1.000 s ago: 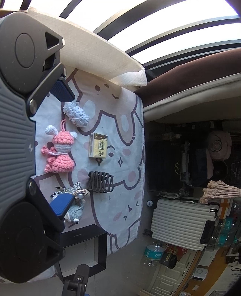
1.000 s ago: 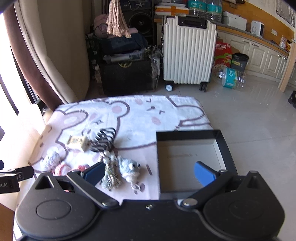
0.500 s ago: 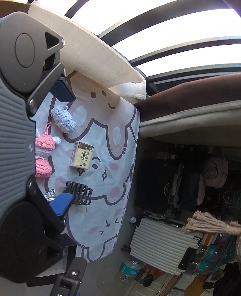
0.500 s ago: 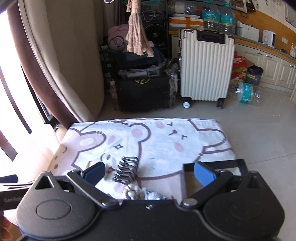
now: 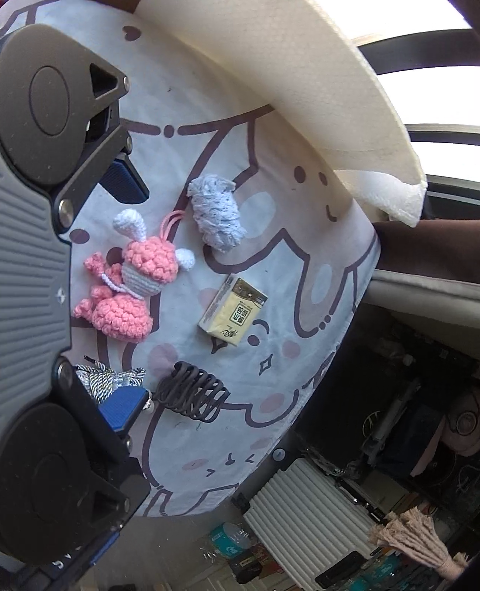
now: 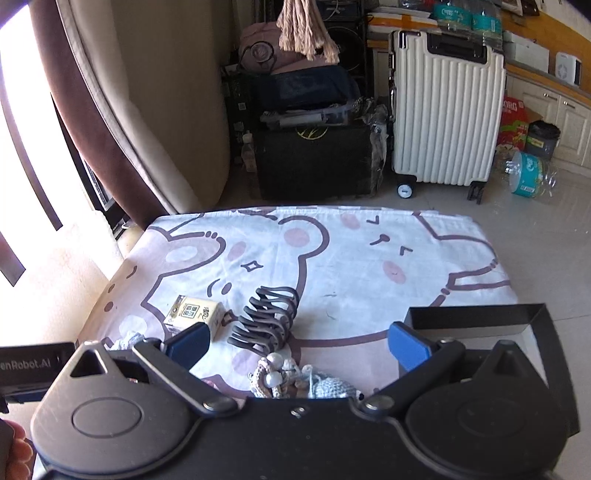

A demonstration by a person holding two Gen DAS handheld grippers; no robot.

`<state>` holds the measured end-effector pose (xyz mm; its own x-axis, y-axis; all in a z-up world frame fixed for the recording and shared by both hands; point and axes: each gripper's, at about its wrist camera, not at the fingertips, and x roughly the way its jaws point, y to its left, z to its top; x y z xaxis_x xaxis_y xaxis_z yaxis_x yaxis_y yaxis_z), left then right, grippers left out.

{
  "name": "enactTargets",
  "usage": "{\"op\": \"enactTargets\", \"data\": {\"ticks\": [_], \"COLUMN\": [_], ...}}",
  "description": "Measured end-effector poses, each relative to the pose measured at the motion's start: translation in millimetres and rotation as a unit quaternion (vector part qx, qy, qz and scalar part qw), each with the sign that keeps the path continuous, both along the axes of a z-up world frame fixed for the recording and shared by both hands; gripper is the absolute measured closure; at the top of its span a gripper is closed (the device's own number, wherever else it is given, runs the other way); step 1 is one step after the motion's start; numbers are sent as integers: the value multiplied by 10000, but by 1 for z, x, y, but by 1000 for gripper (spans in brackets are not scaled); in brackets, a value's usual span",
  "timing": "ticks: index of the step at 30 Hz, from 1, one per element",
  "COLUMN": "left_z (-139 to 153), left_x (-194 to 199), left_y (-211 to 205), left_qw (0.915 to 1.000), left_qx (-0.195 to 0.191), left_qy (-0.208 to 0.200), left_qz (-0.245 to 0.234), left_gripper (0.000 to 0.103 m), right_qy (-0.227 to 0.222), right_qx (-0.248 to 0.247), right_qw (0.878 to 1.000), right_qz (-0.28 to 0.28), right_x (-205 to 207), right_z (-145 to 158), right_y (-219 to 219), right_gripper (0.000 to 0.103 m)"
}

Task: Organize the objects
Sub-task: 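Lower the right tool onto the beige pearl rope keychain and close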

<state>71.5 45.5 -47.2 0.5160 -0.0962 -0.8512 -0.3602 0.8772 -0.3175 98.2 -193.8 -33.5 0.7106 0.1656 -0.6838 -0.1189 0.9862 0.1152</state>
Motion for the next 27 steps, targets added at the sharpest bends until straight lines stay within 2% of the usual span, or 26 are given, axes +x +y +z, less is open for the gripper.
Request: {"op": "enactTargets", "data": {"ticks": [6, 11, 12, 13, 16, 19, 22, 27], "left_z": [-25, -43, -45, -48, -57, -67, -75, -85], "left_x": [6, 8, 8, 9, 12, 14, 17, 20], "left_y": [12, 21, 22, 22, 20, 19, 16, 12], "left_qw": [9940, 9813, 9790, 9775, 9726, 9665, 9633, 9595], "left_qx": [-982, -1686, -1782, -1839, -2000, -2174, -2242, -2274], "left_qy": [291, 411, 416, 426, 498, 585, 649, 730], "left_qz": [390, 829, 898, 944, 1075, 1230, 1325, 1497], "left_gripper": [0, 2, 2, 4, 10, 15, 17, 21], "right_qy": [249, 527, 611, 708, 992, 1135, 1253, 1402], "right_qx": [233, 411, 502, 628, 915, 919, 974, 627], "right_qw": [9993, 9976, 9966, 9953, 9907, 9890, 9862, 9852], "right_qz": [134, 194, 208, 209, 182, 248, 462, 766], "right_x": [9, 18, 20, 23, 30, 34, 36, 38], "right_z": [-26, -44, -47, -51, -61, -69, -76, -88], "right_y": [-1, -2, -3, -6, -10, -8, -3, 9], "right_gripper": [0, 1, 6, 17, 36, 46, 51, 55]}}
